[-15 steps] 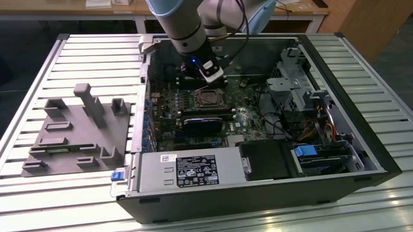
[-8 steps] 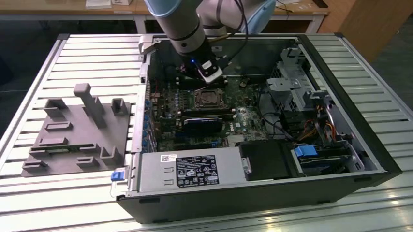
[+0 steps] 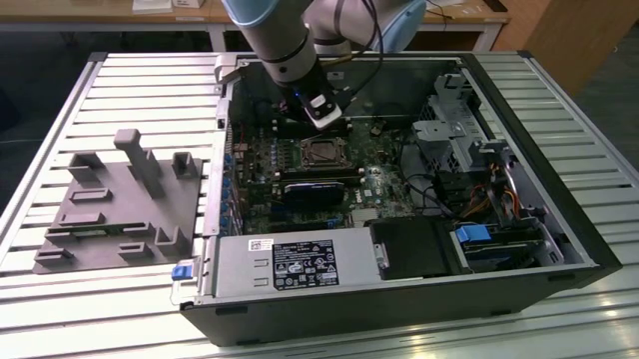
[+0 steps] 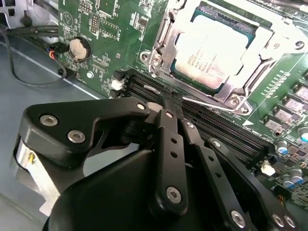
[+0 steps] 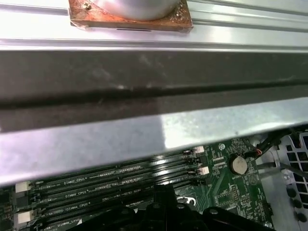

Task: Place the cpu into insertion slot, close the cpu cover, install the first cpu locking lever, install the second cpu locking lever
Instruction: 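Install the first cpu locking lever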

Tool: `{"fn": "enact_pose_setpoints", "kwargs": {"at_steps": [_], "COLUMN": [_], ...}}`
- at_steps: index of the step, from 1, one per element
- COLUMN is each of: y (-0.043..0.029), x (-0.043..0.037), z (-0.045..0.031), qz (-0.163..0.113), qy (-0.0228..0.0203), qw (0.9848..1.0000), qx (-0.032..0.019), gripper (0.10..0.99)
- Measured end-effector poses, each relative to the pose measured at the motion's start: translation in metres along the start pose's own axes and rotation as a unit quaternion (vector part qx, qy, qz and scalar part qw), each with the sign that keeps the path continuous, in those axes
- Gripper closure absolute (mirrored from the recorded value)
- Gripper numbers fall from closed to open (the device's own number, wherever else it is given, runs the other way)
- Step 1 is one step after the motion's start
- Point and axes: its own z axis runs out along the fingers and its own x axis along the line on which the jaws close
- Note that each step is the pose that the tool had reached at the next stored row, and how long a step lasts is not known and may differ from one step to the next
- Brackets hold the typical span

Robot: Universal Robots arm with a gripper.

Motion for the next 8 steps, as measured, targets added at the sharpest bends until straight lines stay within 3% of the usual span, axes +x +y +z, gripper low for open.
{"fn": "enact_pose_setpoints", "kwargs": {"at_steps": [8], "y": [0.0032], "x": [0.0026], "z": [0.0039], "qz": [0.008], "qy": [-0.0060], "qw": [0.9999], "qx": [0.0077], "gripper": [0.984]}}
